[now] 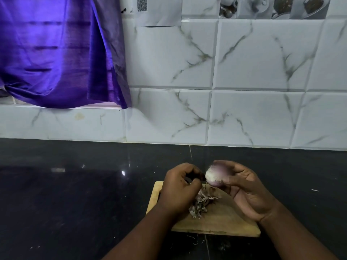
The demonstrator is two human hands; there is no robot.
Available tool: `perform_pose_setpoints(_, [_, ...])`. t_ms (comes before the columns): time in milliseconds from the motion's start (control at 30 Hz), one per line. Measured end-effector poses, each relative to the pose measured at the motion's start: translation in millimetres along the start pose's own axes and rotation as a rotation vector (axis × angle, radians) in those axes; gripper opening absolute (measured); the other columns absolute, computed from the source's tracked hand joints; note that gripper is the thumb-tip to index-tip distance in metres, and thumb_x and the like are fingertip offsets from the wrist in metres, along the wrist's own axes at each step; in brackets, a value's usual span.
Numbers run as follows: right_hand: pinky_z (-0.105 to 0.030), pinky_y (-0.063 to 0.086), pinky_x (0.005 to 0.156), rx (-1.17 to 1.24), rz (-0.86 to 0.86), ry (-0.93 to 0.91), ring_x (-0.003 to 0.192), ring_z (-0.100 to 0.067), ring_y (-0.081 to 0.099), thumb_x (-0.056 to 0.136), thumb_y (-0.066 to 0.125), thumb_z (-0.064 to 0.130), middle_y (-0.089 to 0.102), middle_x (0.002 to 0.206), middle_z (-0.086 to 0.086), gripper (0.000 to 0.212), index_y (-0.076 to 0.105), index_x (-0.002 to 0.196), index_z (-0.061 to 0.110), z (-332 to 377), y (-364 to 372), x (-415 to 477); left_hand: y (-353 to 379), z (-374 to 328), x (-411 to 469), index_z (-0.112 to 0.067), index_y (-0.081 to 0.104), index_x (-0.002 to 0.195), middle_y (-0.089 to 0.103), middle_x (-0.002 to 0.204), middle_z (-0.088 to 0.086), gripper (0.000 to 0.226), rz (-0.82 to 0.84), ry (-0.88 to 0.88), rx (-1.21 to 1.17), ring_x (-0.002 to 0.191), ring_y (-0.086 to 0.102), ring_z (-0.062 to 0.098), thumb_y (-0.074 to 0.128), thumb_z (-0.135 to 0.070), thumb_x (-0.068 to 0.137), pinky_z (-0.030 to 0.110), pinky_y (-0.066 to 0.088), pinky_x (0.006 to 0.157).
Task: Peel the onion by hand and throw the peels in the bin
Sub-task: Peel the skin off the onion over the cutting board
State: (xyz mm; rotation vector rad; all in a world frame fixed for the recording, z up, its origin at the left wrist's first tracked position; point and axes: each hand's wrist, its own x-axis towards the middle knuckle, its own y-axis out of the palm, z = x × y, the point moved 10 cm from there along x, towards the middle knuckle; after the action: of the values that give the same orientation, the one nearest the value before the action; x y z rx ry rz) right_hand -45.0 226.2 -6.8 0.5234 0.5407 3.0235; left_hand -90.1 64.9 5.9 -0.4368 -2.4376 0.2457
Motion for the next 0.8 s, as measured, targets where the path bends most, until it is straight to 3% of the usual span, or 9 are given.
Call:
perform_pose_setpoints(100, [-0.035,0.064,0.076,-0.035,-0.024,-0.022,0.097,-0.03,0.075,0.048,0.094,0.013,0.075,0.114,-0.022,0.063,0.078,0.109,0.006,2,-3,1,6,-1,-1,-0.023,0.076,0.092,0.075,0.089,-0.003,0.013,0.052,-0.003,-0.073,0.085,0.071,0.013,0.064,-0.02,0.096,0.034,0.058,0.073])
perform_pose_setpoints(167, [-0.034,0.064,0.078,-0.059,-0.033,-0.032,0.099,-0.029,0.075,0.048,0.094,0.013,0.075,0.114,-0.021,0.062,0.079,0.108,0.008,3,-4,1,8,1,-2,-0.024,0.076,0.096,0.075,0.09,0.0,0.013,0.062,-0.026,-0.094,0.086,0.071,0.019,0.064,-0.028,0.099,0.043,0.06,0.077])
perform_pose_setpoints(333, [-0.034,0.062,0.083,-0.099,-0.01,-0.052,0.104,-0.029,0.074,0.045,0.102,0.019,0.075,0.114,-0.021,0.073,0.075,0.111,0.005,2,-1,1,9,4,-3,-0.024,0.074,0.094,0.074,0.087,0.002,0.01,0.043,-0.072,-0.112,0.084,0.071,0.025,0.065,-0.028,0.096,0.047,0.06,0.074])
perform_pose_setpoints(467, [-0.034,0.061,0.083,-0.175,-0.007,-0.071,0.106,-0.03,0.072,0.061,0.087,-0.006,0.075,0.113,-0.019,0.049,0.074,0.107,0.007,0,1,-1,5,6,-2,-0.022,0.075,0.091,0.074,0.084,0.002,0.011,0.013,-0.067,-0.074,0.08,0.071,0.023,0.065,-0.019,0.093,0.047,0.06,0.071])
perform_pose_setpoints(533, [-0.034,0.061,0.085,-0.217,-0.002,-0.089,0.107,-0.031,0.071,0.064,0.083,-0.014,0.074,0.114,-0.02,0.048,0.075,0.105,0.009,1,3,-2,5,5,-2,-0.019,0.076,0.091,0.075,0.082,0.003,0.01,0.002,-0.07,-0.07,0.078,0.071,0.023,0.067,-0.015,0.092,0.045,0.06,0.07])
perform_pose_setpoints(667, [-0.036,0.061,0.086,-0.259,0.009,-0.12,0.108,-0.031,0.072,0.062,0.082,-0.014,0.074,0.113,-0.021,0.049,0.074,0.105,0.007,3,6,-3,2,2,-3,-0.019,0.079,0.091,0.077,0.08,-0.002,0.011,-0.027,-0.039,-0.028,0.074,0.073,0.015,0.07,-0.023,0.089,0.043,0.061,0.069])
perform_pose_setpoints(800, [-0.038,0.061,0.088,-0.242,0.0,-0.132,0.107,-0.032,0.072,0.062,0.081,-0.015,0.075,0.112,-0.02,0.049,0.074,0.105,0.006,2,3,-1,0,1,-3,-0.019,0.082,0.094,0.078,0.081,-0.005,0.015,-0.05,-0.022,-0.01,0.076,0.074,0.014,0.07,-0.011,0.09,0.043,0.062,0.071])
